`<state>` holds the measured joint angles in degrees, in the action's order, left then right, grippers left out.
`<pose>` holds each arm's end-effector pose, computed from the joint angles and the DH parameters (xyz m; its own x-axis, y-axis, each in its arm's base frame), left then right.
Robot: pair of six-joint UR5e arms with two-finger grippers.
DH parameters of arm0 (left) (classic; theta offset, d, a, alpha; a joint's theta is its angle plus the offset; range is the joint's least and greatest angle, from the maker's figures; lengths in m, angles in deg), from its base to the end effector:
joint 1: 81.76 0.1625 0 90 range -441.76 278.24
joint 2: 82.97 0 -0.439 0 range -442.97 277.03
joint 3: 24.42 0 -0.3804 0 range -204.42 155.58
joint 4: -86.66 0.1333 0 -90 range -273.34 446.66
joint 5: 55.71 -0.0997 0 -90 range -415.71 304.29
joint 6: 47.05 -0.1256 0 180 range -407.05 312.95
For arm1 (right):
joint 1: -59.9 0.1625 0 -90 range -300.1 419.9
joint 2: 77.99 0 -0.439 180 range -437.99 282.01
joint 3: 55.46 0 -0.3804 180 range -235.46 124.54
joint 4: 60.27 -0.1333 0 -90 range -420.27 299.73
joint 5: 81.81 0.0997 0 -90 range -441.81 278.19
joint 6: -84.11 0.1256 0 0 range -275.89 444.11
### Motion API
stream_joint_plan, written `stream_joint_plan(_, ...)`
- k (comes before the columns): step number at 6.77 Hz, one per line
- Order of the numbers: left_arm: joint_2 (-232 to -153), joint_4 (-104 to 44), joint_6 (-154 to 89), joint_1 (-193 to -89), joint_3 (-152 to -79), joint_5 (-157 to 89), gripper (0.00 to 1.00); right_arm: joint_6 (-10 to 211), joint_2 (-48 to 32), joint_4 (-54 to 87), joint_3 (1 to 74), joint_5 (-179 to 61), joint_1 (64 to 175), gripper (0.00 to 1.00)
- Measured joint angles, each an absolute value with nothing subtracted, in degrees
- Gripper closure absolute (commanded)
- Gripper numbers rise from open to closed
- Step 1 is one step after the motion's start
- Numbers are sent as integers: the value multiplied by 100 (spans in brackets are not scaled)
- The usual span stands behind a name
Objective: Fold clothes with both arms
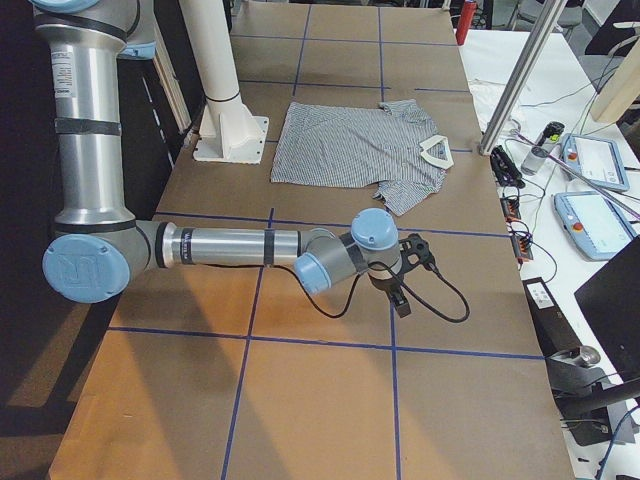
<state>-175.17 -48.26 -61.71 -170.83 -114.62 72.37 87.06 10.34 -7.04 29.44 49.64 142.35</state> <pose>-0.0471 -0.5380 0.5790 0.7515 0.6225 -0.2184 -0.2080 0.5378 0.8170 -0.0196 -0.5296 0.6479 0.7000 -0.4159 0.5806 0.0738 0.8507 0.5204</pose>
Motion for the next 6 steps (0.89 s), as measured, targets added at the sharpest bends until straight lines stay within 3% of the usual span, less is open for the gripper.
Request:
stream_joint_plan(3, -18211, -5195, -4644, -16477, -11184, 7227, 0, 11142, 150, -1602, 2510, 4841, 13718, 0)
stream_joint_plan(5, -18314, -5246, -4407, -16287, -11210, 7224, 0, 13284, -491, -1616, 2548, 3820, 12607, 24)
stream_joint_plan(6, -18316, -5284, -4387, -16270, -11214, 7225, 0, 14241, -842, -1549, 2528, 3185, 12003, 27)
